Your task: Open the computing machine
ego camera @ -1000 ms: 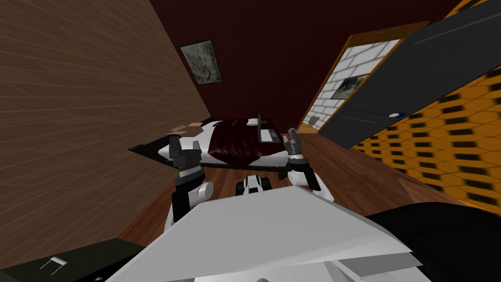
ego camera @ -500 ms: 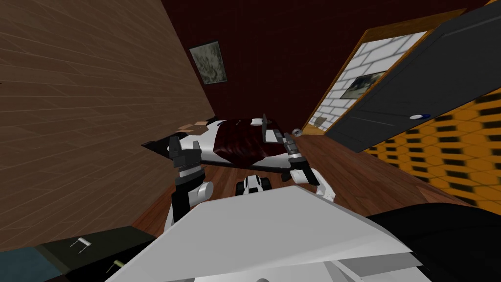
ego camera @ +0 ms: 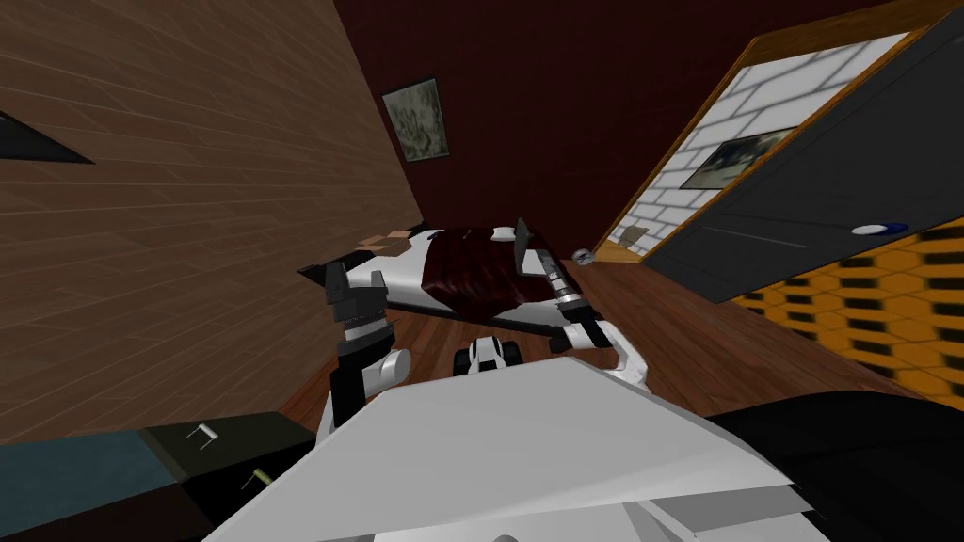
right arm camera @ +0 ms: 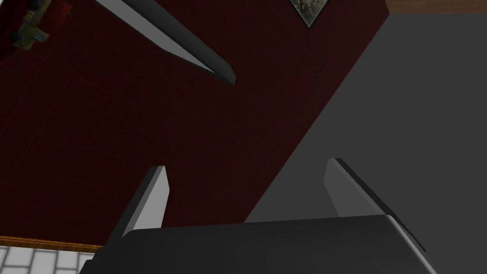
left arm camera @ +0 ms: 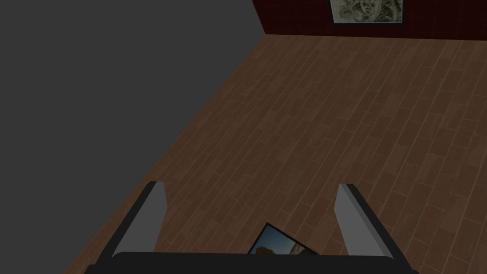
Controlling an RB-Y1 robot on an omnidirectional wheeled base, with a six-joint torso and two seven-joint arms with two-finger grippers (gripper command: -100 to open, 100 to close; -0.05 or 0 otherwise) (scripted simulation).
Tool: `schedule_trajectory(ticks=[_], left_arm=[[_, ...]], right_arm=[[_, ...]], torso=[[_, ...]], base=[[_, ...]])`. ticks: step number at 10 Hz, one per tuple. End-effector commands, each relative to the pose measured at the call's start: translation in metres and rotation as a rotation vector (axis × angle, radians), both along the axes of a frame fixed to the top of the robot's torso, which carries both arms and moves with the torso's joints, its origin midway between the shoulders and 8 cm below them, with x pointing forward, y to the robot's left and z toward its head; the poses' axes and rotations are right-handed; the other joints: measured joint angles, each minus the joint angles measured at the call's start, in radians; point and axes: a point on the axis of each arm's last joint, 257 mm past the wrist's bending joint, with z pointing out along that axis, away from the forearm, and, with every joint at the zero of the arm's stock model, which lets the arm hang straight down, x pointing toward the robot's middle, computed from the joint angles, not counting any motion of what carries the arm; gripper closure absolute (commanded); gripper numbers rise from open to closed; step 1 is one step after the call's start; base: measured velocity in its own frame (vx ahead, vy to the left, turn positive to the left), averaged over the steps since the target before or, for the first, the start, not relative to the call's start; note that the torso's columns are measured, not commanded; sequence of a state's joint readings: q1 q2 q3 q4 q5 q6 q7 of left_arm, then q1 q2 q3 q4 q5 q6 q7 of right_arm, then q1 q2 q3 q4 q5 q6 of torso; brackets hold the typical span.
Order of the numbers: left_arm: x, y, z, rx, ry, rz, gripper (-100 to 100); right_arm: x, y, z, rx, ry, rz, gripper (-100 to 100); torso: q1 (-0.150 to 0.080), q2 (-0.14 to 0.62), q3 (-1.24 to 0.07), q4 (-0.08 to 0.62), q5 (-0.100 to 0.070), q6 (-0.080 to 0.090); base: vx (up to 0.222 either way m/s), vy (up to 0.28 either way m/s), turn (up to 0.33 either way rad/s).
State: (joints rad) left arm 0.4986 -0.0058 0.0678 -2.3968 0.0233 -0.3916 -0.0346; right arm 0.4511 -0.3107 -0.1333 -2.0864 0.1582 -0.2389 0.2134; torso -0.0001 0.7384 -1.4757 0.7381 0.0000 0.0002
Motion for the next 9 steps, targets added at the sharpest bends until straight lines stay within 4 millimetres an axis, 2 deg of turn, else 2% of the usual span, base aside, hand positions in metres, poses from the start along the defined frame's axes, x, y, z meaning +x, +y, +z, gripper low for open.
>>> schedule_trajectory(ticks=[1,6,7,8,9], left_arm=[[0.000,0.000,0.000,0.000,0.000,0.000,0],[0.000,0.000,0.000,0.000,0.000,0.000,0],[0.000,0.000,0.000,0.000,0.000,0.000,0],[0.000,0.000,0.000,0.000,0.000,0.000,0],[0.000,0.000,0.000,0.000,0.000,0.000,0]], right_arm=[[0.014,-0.023,-0.024,-0.154,0.081,-0.075,-100],[0.029,-0.090,-0.061,-0.470,0.237,-0.224,-100],[0.031,-0.106,-0.066,-0.536,0.268,-0.256,-100],[0.031,-0.106,-0.066,-0.536,0.268,-0.256,-100],[0.032,-0.123,-0.070,-0.602,0.299,-0.288,-100]], torso=[[0.000,-0.001,-0.001,0.000,0.000,0.000],[0.000,0.000,0.000,0.000,0.000,0.000],[0.001,0.000,0.000,0.000,0.000,0.000],[0.001,0.000,0.000,0.000,0.000,0.000],[-0.002,0.000,0.000,0.000,-0.001,0.000]], base=[[0.017,0.098,0.146],[0.029,0.102,0.124],[0.023,0.119,0.118],[0.022,0.068,0.036],[0.026,0.047,0.088]])
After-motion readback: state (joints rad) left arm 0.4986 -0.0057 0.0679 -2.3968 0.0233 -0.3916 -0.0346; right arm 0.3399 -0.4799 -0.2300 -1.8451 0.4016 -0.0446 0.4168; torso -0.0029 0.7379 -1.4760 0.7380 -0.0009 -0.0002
